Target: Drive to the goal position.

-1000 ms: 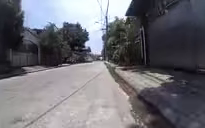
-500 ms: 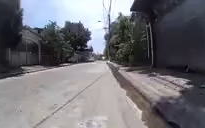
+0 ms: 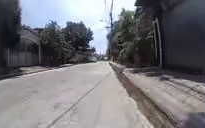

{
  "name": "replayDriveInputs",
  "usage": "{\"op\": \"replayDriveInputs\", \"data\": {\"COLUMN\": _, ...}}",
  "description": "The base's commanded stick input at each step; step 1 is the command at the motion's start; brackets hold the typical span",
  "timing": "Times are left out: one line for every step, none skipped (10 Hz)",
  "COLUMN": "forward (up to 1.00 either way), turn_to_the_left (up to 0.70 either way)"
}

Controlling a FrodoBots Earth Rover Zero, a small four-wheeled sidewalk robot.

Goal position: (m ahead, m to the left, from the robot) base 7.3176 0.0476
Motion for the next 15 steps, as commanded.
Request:
{"op": "replayDriveInputs", "data": {"forward": 1.00, "turn_to_the_left": 0.00}}
{"op": "replayDriveInputs", "data": {"forward": 1.00, "turn_to_the_left": 0.00}}
{"op": "replayDriveInputs", "data": {"forward": 1.00, "turn_to_the_left": 0.00}}
{"op": "replayDriveInputs", "data": {"forward": 1.00, "turn_to_the_left": 0.00}}
{"op": "replayDriveInputs", "data": {"forward": 1.00, "turn_to_the_left": 0.00}}
{"op": "replayDriveInputs", "data": {"forward": 1.00, "turn_to_the_left": 0.00}}
{"op": "replayDriveInputs", "data": {"forward": 1.00, "turn_to_the_left": 0.00}}
{"op": "replayDriveInputs", "data": {"forward": 1.00, "turn_to_the_left": 0.00}}
{"op": "replayDriveInputs", "data": {"forward": 1.00, "turn_to_the_left": -0.02}}
{"op": "replayDriveInputs", "data": {"forward": 1.00, "turn_to_the_left": -0.17}}
{"op": "replayDriveInputs", "data": {"forward": 1.00, "turn_to_the_left": -0.39}}
{"op": "replayDriveInputs", "data": {"forward": 1.00, "turn_to_the_left": -0.29}}
{"op": "replayDriveInputs", "data": {"forward": 1.00, "turn_to_the_left": -0.03}}
{"op": "replayDriveInputs", "data": {"forward": 1.00, "turn_to_the_left": -0.01}}
{"op": "replayDriveInputs", "data": {"forward": 1.00, "turn_to_the_left": 0.00}}
